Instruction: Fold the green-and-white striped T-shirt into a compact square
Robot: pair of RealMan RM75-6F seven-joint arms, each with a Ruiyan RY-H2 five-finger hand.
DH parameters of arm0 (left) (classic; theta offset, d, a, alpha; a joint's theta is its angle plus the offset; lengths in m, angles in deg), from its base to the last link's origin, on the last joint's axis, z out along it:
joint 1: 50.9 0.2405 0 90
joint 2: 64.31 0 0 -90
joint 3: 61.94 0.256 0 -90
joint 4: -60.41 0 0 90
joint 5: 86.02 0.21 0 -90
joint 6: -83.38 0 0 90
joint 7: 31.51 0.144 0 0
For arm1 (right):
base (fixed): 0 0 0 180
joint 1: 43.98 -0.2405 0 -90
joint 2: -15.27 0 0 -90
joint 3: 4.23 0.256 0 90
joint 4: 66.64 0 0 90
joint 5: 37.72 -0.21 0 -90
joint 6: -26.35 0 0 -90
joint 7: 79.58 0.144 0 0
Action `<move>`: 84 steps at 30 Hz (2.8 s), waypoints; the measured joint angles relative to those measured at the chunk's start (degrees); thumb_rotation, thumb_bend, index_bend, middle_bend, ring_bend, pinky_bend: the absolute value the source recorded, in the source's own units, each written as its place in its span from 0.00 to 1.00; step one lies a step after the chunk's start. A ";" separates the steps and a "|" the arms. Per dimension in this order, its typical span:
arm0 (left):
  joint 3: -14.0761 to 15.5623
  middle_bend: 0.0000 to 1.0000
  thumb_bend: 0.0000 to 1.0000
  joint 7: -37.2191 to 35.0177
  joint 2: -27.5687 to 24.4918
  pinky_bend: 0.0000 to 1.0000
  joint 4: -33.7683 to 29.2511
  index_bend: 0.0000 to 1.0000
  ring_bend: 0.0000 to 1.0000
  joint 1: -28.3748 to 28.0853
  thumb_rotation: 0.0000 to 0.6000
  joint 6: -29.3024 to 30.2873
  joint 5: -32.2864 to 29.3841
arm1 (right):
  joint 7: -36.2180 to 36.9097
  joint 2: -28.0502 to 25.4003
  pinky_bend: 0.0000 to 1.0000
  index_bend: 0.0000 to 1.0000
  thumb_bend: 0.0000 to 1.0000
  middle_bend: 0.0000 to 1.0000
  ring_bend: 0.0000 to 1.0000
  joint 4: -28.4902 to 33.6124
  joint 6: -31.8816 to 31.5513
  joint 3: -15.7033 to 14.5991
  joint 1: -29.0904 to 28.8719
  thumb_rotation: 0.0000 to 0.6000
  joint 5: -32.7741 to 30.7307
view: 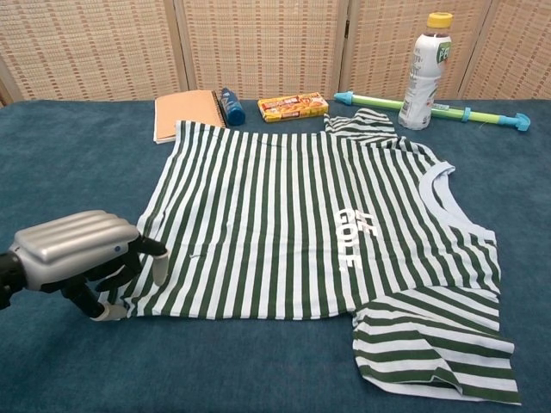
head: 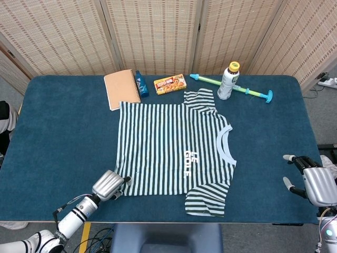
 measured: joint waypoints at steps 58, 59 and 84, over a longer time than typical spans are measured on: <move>1.51 0.91 0.59 -4.47 0.00 0.94 -1.44 0.57 0.86 -0.24 1.00 2.68 -1.46 | -6.07 20.98 1.00 0.46 0.15 0.96 0.99 -17.79 13.04 -7.93 -9.83 1.00 12.70; 1.54 0.91 0.59 -4.55 -0.01 0.94 -1.34 0.57 0.86 -0.22 1.00 2.67 -1.51 | -5.96 21.26 1.00 0.46 0.17 0.96 0.99 -18.14 13.43 -7.83 -10.19 1.00 12.41; 1.83 0.91 0.59 -5.26 0.21 0.94 -0.29 0.55 0.86 0.06 1.00 2.50 -2.13 | -7.35 24.80 1.00 0.46 0.26 0.96 0.99 -21.02 18.33 -7.59 -14.18 1.00 9.36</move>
